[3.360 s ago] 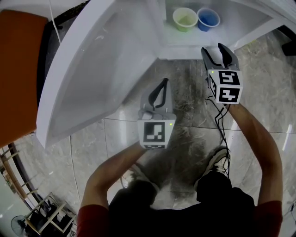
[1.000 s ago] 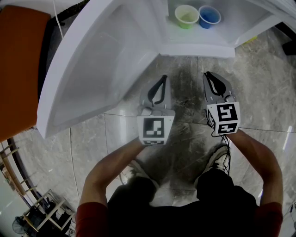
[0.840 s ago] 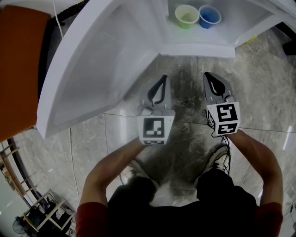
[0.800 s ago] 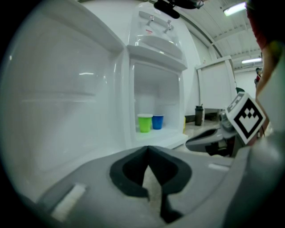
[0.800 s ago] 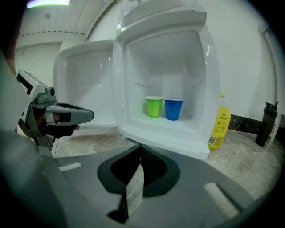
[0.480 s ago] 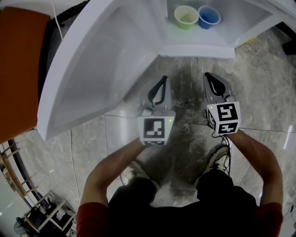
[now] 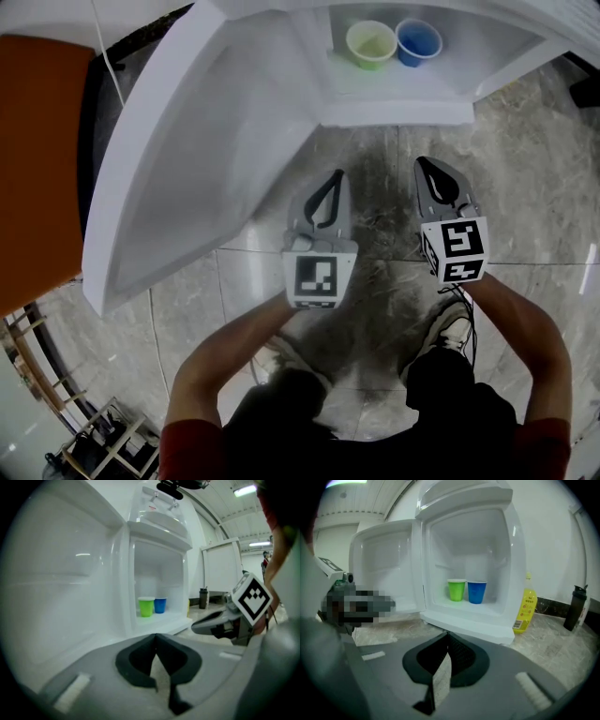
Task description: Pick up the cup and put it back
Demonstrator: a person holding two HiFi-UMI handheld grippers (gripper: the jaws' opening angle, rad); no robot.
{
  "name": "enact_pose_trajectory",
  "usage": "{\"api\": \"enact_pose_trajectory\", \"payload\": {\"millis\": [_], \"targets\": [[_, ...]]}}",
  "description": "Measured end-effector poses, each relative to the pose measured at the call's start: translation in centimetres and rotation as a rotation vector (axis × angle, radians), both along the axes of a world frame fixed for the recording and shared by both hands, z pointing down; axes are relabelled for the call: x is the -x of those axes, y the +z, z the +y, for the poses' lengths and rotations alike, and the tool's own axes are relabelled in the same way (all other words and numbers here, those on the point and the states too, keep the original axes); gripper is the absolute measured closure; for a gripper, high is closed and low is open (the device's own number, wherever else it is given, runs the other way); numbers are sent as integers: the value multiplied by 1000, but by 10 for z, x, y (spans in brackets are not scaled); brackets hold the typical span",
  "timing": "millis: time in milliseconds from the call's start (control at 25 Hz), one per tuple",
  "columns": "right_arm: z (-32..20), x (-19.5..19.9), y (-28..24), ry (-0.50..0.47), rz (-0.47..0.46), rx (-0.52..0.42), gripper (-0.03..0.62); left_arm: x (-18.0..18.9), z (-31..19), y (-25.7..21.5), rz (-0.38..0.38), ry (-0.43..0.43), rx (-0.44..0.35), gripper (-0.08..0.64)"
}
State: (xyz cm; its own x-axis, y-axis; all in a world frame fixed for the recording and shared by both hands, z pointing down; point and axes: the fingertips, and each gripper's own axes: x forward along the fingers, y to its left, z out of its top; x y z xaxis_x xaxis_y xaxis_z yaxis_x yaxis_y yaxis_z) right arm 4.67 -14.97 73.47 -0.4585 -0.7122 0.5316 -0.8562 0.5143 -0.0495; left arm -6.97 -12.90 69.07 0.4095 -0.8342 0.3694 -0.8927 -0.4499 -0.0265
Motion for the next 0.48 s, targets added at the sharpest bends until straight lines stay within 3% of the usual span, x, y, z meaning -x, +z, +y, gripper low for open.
{"api": "enact_pose_trajectory", "payload": {"millis": [160, 280, 480], "targets": [[16, -3, -16, -46, 82, -16, 591, -3, 10, -18, 48, 73, 14, 560], [37, -2, -42, -95, 116, -11, 591, 9, 23, -39, 57, 45, 73, 560], [58, -17, -100, -25, 84, 55, 591, 14, 43, -101, 48, -6, 104, 560]]}}
